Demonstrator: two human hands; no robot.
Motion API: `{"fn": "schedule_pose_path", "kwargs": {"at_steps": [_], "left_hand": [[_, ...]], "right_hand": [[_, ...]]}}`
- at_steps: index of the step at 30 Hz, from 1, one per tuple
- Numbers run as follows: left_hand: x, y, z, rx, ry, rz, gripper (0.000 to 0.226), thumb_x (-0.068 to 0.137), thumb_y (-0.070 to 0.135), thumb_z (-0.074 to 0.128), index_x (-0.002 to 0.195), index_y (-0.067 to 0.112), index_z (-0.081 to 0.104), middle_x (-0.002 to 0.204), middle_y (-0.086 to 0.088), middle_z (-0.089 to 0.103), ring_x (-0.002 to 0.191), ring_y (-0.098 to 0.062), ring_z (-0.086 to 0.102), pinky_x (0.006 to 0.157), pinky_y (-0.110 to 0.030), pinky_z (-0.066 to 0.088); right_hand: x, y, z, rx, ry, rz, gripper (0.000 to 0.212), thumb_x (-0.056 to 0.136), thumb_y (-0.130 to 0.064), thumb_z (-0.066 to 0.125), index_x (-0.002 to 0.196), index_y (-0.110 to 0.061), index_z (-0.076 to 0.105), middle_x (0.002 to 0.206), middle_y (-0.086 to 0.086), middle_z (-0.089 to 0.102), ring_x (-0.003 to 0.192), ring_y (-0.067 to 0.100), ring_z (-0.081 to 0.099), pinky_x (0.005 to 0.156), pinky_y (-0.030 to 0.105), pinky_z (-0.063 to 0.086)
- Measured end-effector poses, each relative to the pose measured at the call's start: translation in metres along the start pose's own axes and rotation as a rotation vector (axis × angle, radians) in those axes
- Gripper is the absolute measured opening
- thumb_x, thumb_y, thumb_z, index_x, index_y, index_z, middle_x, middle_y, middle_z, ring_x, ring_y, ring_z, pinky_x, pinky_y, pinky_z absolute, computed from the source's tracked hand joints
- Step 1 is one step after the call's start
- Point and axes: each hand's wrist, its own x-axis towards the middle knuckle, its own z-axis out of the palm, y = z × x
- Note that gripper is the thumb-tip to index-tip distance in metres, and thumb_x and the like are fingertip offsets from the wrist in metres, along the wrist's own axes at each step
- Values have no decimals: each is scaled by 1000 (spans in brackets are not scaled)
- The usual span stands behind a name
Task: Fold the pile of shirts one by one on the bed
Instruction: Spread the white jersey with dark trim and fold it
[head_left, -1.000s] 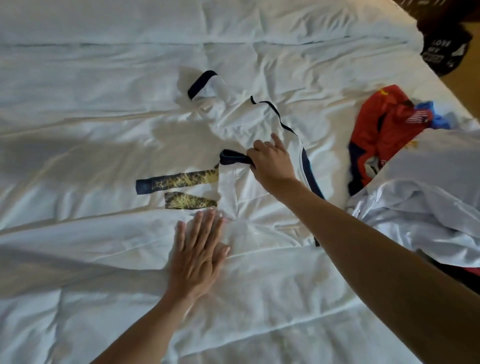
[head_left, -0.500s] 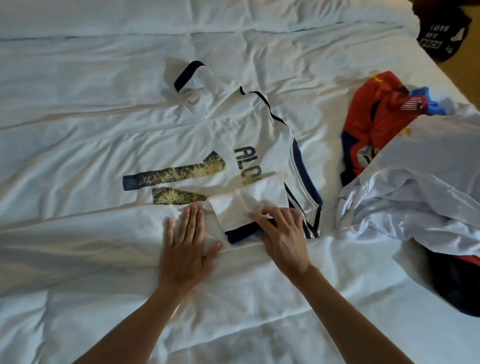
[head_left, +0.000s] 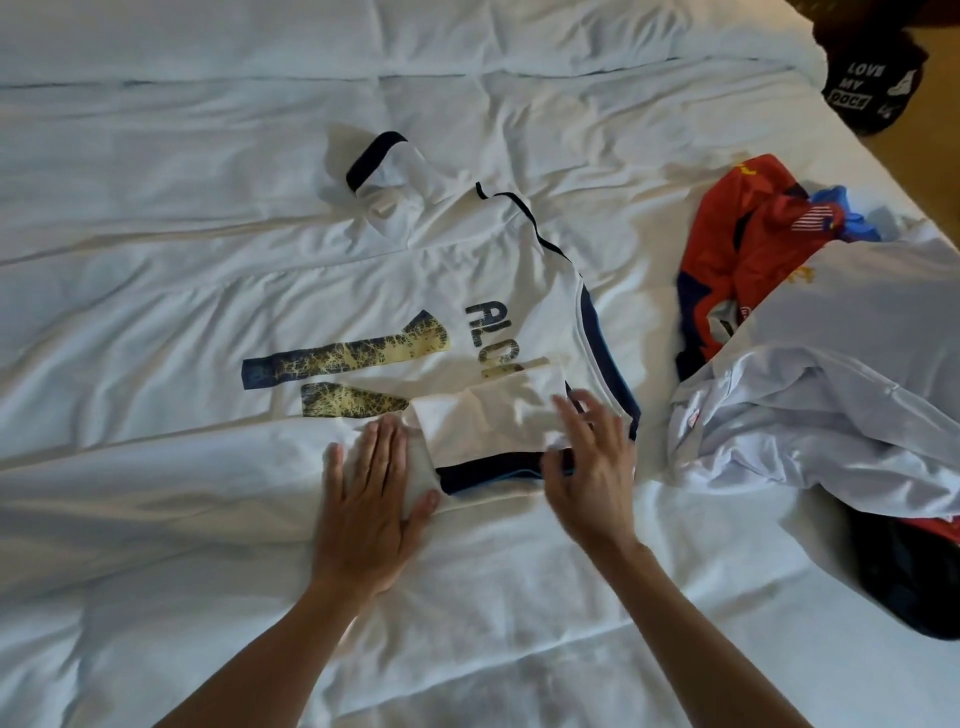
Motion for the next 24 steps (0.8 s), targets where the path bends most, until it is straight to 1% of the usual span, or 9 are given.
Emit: {"fn": "schedule_pose_path", "kwargs": {"at_steps": [2, 4, 7, 10, 13, 16, 20, 22, 24], "left_hand": [[0, 0, 0, 0, -8, 8, 79, 99, 57, 22, 157, 4, 14, 166, -11, 8, 153, -26, 8, 120, -58, 14], [0, -1, 0, 3, -3, 22, 78, 100, 55, 25, 157, 3, 13, 166, -12, 6, 153, -26, 8, 119, -59, 16], [-2, -1, -1, -1, 19, 39, 76, 100, 53, 25, 156, 2, 17, 166, -14, 9, 153, -27, 12, 118, -60, 19], [-2, 0, -2, 17, 18, 32, 76, 101, 54, 20, 155, 1, 19, 165, -14, 10, 153, -27, 13, 117, -60, 21], [-2, 0, -2, 34, 19, 27, 75, 101, 54, 20, 155, 1, 19, 165, -14, 10, 153, -27, 12, 118, -59, 20], [-2, 0, 1, 15, 38, 42, 73, 100, 49, 29, 155, 1, 21, 165, -14, 11, 153, -28, 14, 117, -60, 20], [0, -1, 2, 7, 5, 26, 76, 98, 51, 31, 156, 2, 20, 165, -13, 11, 153, -27, 14, 119, -60, 17], [0, -1, 4, -2, -8, 11, 78, 98, 54, 28, 156, 3, 19, 166, -12, 11, 153, -26, 12, 119, -59, 15], [-1, -2, 6, -9, -14, 5, 78, 98, 55, 26, 156, 3, 19, 166, -11, 10, 153, -24, 11, 120, -58, 14]], "right_hand": [[16, 6, -6, -36, -43, 266, 56, 76, -9, 57, 132, -11, 53, 133, 8, 51, 119, 32, 47, 95, 48, 44], [36, 8, -12, -81, -224, 396, 53, 76, -13, 60, 128, -16, 53, 126, 3, 52, 118, 28, 47, 98, 46, 39], [60, 5, -21, -138, -355, 393, 39, 78, -26, 63, 116, -21, 57, 108, -3, 60, 103, 23, 57, 94, 41, 41], [74, 6, -27, -153, -447, 378, 23, 84, -21, 61, 107, -19, 63, 97, 2, 67, 93, 28, 64, 83, 37, 51], [84, 10, -27, -80, -332, 330, 22, 84, -8, 57, 97, -18, 72, 93, 4, 71, 87, 30, 66, 76, 36, 54], [73, 6, -16, -46, -117, 261, 32, 83, 4, 54, 108, -12, 68, 107, 7, 67, 94, 30, 63, 82, 43, 52], [26, -16, 3, -114, 79, 212, 50, 84, -3, 54, 132, -16, 54, 145, 9, 45, 135, 31, 41, 107, 57, 34], [9, -34, 10, -40, -20, 29, 50, 94, -17, 49, 144, -19, 45, 159, 5, 30, 151, 25, 18, 119, 58, 10], [-1, -43, 20, -13, -206, -184, 53, 102, -33, 35, 154, -23, 31, 165, -1, 14, 153, 20, 2, 121, 56, -2]]}}
